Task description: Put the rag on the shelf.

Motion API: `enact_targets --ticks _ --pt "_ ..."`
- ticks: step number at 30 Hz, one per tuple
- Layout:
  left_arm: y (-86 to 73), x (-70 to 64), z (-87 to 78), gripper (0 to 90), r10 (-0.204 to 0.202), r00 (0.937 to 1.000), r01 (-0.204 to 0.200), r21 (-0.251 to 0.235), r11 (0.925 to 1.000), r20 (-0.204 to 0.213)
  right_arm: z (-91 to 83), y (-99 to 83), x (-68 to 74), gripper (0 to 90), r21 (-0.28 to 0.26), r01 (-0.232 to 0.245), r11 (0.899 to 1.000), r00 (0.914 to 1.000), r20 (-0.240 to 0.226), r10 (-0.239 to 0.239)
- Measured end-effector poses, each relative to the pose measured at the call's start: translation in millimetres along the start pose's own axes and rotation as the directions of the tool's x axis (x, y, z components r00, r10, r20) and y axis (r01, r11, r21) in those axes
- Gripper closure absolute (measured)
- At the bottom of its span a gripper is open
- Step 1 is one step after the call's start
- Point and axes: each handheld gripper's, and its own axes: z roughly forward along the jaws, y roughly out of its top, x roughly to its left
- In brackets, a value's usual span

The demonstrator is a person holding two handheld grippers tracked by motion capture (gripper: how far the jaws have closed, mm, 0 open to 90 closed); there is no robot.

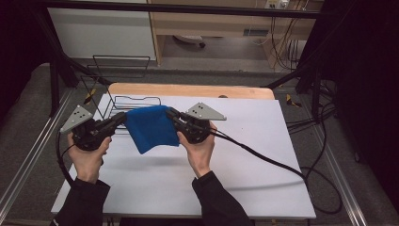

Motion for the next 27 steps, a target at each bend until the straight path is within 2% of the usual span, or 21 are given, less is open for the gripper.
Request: enact_targets --ticks 13,21,27 --pt "19.8 19.1 -16.7 86.8 -0.001 0.9995 -0.002 -0.074 0.9973 -0.033 18.0 19.4 18.1 84.5 -0.050 0.006 0.999 0.9999 -0.015 -0.007" --pt "31.0 26.3 -22.4 86.8 0.006 0.9989 -0.012 -0.109 0.9939 -0.046 29.0 28.3 23.0 84.5 -0.077 0.005 0.997 0.9998 -0.019 -0.007" --pt "37.7 32.6 -25.3 86.8 -0.004 0.9987 -0.003 -0.145 0.9894 -0.050 36.9 36.4 26.2 84.5 -0.097 0.011 0.995 0.9996 -0.023 -0.013"
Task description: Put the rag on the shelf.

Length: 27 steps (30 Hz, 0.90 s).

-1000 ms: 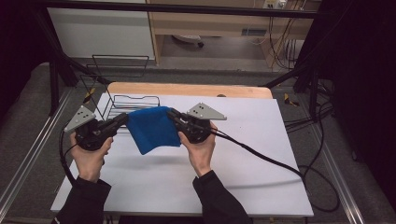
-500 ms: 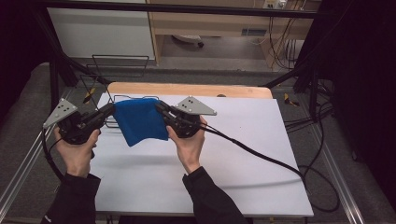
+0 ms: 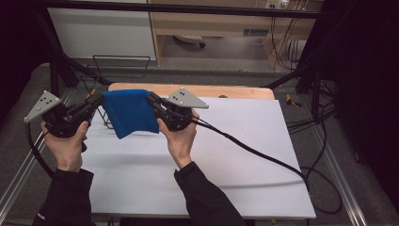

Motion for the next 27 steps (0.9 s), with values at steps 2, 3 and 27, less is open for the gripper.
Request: enact_targets --ticks 2,3,27 --pt "2.7 2.2 -0.7 86.8 -0.005 1.0000 0.005 -0.010 0.9999 -0.002 2.9 2.6 1.2 84.5 -0.006 0.008 1.000 1.0000 0.001 -0.008" --pt "5.4 3.9 -1.4 86.8 -0.003 1.0000 0.003 -0.016 0.9999 -0.006 4.3 4.1 2.1 84.5 -0.006 0.009 1.000 1.0000 0.000 -0.009" --pt "51.5 28.3 -3.4 86.8 0.001 0.9991 -0.005 -0.079 0.9969 -0.043 34.6 46.9 16.8 84.6 -0.063 0.047 0.997 0.9988 -0.013 -0.048"
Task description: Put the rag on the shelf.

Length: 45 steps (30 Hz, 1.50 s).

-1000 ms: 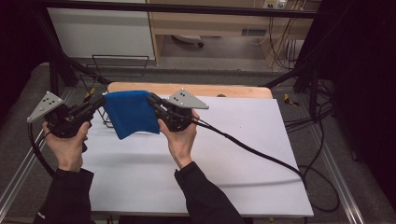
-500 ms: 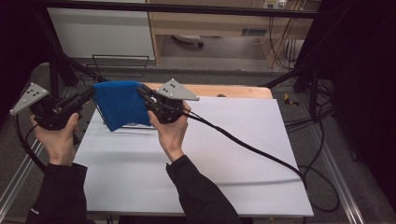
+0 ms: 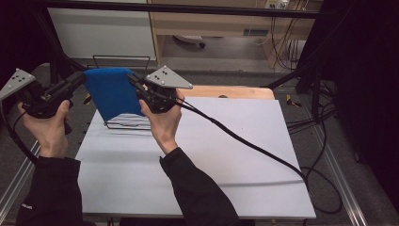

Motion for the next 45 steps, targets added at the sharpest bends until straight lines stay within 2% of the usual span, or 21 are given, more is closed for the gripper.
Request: enact_targets --ticks 5,16,21,25,31,39,42,45 --pt "12.3 4.1 1.0 86.9 0.015 0.9998 -0.015 -0.008 0.9999 -0.012 9.1 8.3 1.0 84.7 -0.008 0.004 1.000 1.0000 0.000 -0.004" --pt "34.1 12.1 6.6 86.9 0.007 0.9999 -0.008 -0.041 0.9991 -0.007 22.9 30.3 -0.2 85.0 -0.030 0.017 0.999 0.9999 0.002 -0.017" --pt "44.6 13.5 11.6 87.0 0.018 0.9998 -0.018 -0.049 0.9986 -0.012 29.7 43.8 2.6 85.0 -0.044 0.046 0.998 0.9990 0.001 -0.046" --pt "52.2 17.6 15.2 87.0 0.012 0.9999 -0.012 -0.057 0.9983 -0.011 35.0 52.6 3.5 85.0 -0.048 0.058 0.997 0.9983 0.007 -0.058" --pt "63.6 26.3 19.9 87.0 0.010 0.9998 -0.011 -0.067 0.9977 -0.014 42.7 61.3 -3.5 85.0 -0.064 0.039 0.997 0.9992 0.010 -0.039" --pt "75.0 33.0 31.2 87.0 0.019 0.9992 -0.021 -0.070 0.9973 -0.036 53.9 68.2 -8.2 85.0 -0.069 0.052 0.996 0.9986 0.006 -0.052" --pt "76.8 36.3 36.2 87.0 0.010 0.9993 -0.013 -0.077 0.9970 -0.037 58.1 71.8 -11.2 85.0 -0.067 0.058 0.996 0.9983 0.010 -0.058" --pt "80.0 39.4 42.4 86.9 0.001 0.9990 -0.004 -0.077 0.9971 -0.045 63.3 73.5 -15.2 85.0 -0.068 0.041 0.997 0.9992 0.006 -0.041"
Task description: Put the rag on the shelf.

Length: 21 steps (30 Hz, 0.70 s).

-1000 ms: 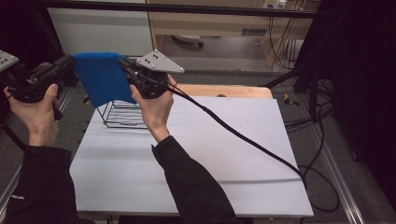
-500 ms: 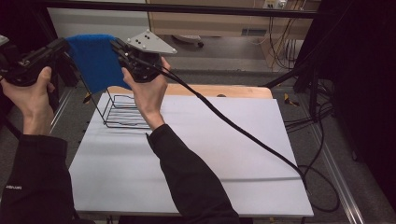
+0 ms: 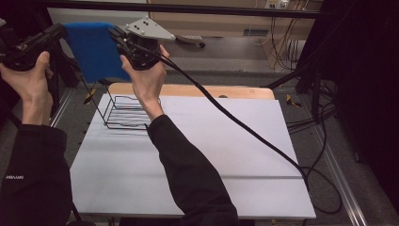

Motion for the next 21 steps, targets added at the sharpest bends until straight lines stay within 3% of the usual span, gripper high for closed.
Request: enact_targets --ticks 9,16,21 --pt "-1.3 6.9 23.3 87.0 -0.010 0.9998 0.010 0.001 1.0000 -0.018 15.3 -3.9 -18.7 85.0 0.022 -0.009 1.000 0.9999 0.012 0.009" --pt "-7.0 12.4 41.3 86.9 0.003 0.9993 -0.002 0.023 0.9997 -0.038 25.6 -10.6 -30.5 84.9 0.044 -0.028 0.999 0.9990 0.037 0.026" --pt "-13.0 15.9 50.4 87.0 0.021 0.9990 -0.019 0.038 0.9991 -0.040 30.0 -16.9 -34.2 84.9 0.062 -0.012 0.998 0.9982 0.060 0.009"
